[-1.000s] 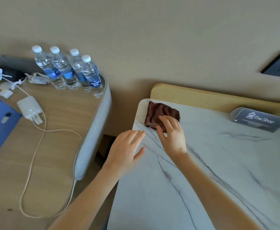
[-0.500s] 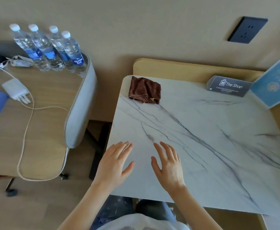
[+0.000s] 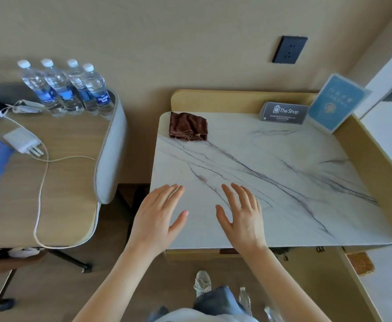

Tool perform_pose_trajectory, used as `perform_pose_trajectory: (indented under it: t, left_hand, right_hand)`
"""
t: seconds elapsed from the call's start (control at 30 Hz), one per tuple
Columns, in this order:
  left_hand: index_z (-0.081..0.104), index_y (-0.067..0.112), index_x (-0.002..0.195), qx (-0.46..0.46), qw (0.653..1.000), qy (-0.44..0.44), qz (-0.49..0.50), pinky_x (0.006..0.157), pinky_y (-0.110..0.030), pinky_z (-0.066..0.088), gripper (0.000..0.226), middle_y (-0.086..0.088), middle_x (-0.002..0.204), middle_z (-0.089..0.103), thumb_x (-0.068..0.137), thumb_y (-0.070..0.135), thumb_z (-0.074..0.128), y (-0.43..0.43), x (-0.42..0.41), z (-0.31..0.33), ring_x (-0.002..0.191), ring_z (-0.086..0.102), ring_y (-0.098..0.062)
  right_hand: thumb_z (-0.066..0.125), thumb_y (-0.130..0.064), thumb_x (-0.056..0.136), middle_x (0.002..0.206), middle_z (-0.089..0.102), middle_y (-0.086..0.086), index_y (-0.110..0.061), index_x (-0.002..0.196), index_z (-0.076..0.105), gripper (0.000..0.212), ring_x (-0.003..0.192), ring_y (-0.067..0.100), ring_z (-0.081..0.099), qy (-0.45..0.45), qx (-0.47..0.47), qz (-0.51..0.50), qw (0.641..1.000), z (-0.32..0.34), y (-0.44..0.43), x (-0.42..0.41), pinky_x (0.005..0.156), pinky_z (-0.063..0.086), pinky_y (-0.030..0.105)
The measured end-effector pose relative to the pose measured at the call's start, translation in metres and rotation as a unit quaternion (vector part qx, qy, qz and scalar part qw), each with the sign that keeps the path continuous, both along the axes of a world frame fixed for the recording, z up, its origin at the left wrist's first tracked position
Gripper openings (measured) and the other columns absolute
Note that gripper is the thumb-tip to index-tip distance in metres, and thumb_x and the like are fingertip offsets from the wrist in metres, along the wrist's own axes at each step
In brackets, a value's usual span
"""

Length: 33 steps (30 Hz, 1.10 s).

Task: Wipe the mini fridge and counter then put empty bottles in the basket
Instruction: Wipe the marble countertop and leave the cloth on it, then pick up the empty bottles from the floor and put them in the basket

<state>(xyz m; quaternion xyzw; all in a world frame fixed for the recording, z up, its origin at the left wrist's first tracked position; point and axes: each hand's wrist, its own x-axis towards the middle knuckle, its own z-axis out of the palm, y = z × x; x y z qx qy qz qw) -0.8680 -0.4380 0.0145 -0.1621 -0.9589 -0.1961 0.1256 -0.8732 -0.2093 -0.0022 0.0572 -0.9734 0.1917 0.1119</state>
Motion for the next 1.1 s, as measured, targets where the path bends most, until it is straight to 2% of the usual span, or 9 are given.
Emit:
perform_pose_trajectory:
  t: [0.17, 0.37, 0.6, 0.83, 1.1]
  left_hand:
    - [0.058, 0.012, 0.137, -0.006, 0.998, 0.008, -0.054, 0.103, -0.039, 0.048, 0.057, -0.004, 0.137, 0.061, 0.097, 0.049, 0.042, -0.043, 0.057, -0.007, 0.128, 0.057, -0.023]
    - [0.06, 0.011, 0.134, -0.018, 0.992, 0.022, -0.123, 0.105, -0.035, 0.044, 0.053, -0.003, 0.132, 0.063, 0.096, 0.044, 0.045, -0.114, 0.152, -0.024, 0.122, 0.058, -0.022]
    - [0.06, 0.014, 0.136, 0.001, 0.976, -0.015, -0.218, 0.104, -0.034, 0.047, 0.054, -0.002, 0.134, 0.063, 0.097, 0.047, 0.043, -0.137, 0.219, -0.017, 0.127, 0.056, -0.019]
    - [0.057, 0.013, 0.139, 0.02, 0.96, -0.021, -0.279, 0.103, -0.037, 0.05, 0.053, -0.002, 0.136, 0.061, 0.098, 0.045, 0.045, -0.119, 0.248, -0.009, 0.129, 0.054, -0.019]
    - [0.058, 0.013, 0.137, 0.018, 0.951, -0.016, -0.31, 0.102, -0.036, 0.051, 0.053, -0.002, 0.134, 0.063, 0.098, 0.046, 0.044, -0.107, 0.29, -0.009, 0.127, 0.055, -0.018]
  right_hand:
    - [0.037, -0.052, 0.099, 0.142, 0.056, 0.007, -0.021, 0.141, 0.055, 0.055, 0.133, 0.033, 0.05, -0.006, 0.005, -0.039, 0.999, -0.012, -0.044, 0.081, 0.109, 0.041, 0.052]
    - [0.049, -0.033, 0.091, 0.129, 0.063, 0.011, -0.011, 0.131, 0.062, 0.048, 0.12, 0.034, 0.057, 0.022, -0.024, -0.086, 0.996, -0.024, -0.114, 0.207, 0.103, 0.045, 0.048]
    - [0.051, -0.035, 0.094, 0.13, 0.062, 0.01, -0.009, 0.13, 0.063, 0.047, 0.123, 0.029, 0.053, 0.05, -0.031, -0.185, 0.981, -0.005, -0.139, 0.312, 0.106, 0.039, 0.041]
    - [0.046, -0.04, 0.1, 0.13, 0.06, 0.007, -0.012, 0.133, 0.06, 0.045, 0.123, 0.028, 0.053, 0.089, -0.011, -0.222, 0.971, -0.003, -0.124, 0.375, 0.106, 0.042, 0.044]
    - [0.05, -0.038, 0.097, 0.128, 0.062, 0.006, -0.012, 0.131, 0.06, 0.044, 0.119, 0.029, 0.056, 0.092, -0.022, -0.254, 0.963, 0.0, -0.122, 0.418, 0.101, 0.046, 0.047]
